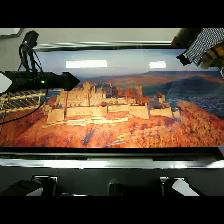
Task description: Fold the clothes and pants, and hang the long-sleeved shirts on hangers.
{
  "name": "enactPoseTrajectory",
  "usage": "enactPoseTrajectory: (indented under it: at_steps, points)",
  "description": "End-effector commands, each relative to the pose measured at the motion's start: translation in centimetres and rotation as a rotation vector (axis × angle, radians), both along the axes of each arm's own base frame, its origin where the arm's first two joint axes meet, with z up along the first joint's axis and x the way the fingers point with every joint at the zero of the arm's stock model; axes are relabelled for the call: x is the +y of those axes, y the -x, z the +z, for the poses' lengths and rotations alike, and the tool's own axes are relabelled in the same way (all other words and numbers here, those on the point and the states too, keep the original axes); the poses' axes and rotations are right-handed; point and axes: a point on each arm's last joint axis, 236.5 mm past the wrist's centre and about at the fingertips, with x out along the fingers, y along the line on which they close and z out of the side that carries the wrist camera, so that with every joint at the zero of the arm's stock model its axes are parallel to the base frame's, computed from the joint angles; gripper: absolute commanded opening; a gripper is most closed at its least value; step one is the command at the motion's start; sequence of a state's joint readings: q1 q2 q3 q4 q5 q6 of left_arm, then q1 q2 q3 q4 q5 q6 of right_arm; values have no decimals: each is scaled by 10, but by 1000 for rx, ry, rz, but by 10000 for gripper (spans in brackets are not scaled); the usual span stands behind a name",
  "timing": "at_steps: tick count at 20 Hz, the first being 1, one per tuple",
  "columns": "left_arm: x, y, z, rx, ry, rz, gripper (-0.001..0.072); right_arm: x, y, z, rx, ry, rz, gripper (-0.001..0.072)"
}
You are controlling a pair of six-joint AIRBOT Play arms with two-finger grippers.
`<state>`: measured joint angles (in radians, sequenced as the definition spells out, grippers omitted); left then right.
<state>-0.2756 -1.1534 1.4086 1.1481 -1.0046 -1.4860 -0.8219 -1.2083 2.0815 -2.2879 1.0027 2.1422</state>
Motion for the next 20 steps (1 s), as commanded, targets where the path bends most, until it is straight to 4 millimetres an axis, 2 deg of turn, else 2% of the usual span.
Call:
enactPoseTrajectory:
  at_steps: [1,3,6,7,8,9,11,13,14,15,16,17,18,19,20]
  points:
    - [0,0,0,10,11,11,674,-12,4,-23,-2,-69,-9,33]
    - [0,0,0,10,11,11,675,-10,2,-24,8,-75,5,38]
    - [0,0,0,18,20,20,675,-2,6,-14,-8,-54,14,104]
    - [0,0,0,18,21,20,674,4,11,-8,-17,-43,14,338]
    - [0,1,1,16,21,21,675,11,18,-3,-28,-35,11,685]
    - [0,1,2,21,29,29,675,21,28,7,-36,-15,8,642]
    - [4,0,6,20,41,49,673,49,55,40,-71,80,-6,651]
    - [16,0,16,0,46,76,671,92,75,93,-153,258,49,651]
    - [24,-1,21,-12,52,96,665,119,75,120,-248,346,133,646]
    - [34,-2,28,-21,63,126,604,142,67,139,-362,395,246,616]
    - [44,-2,34,-35,66,149,459,161,43,149,-480,390,414,531]
    - [54,-2,40,-51,69,172,276,178,8,149,-547,332,603,354]
    - [63,-2,46,-66,70,192,92,204,-43,139,-513,266,835,169]
    - [72,-1,51,-82,69,209,29,240,-92,122,-422,223,1074,37]
    - [78,0,55,-101,53,209,28,279,-136,98,-337,157,1305,36]
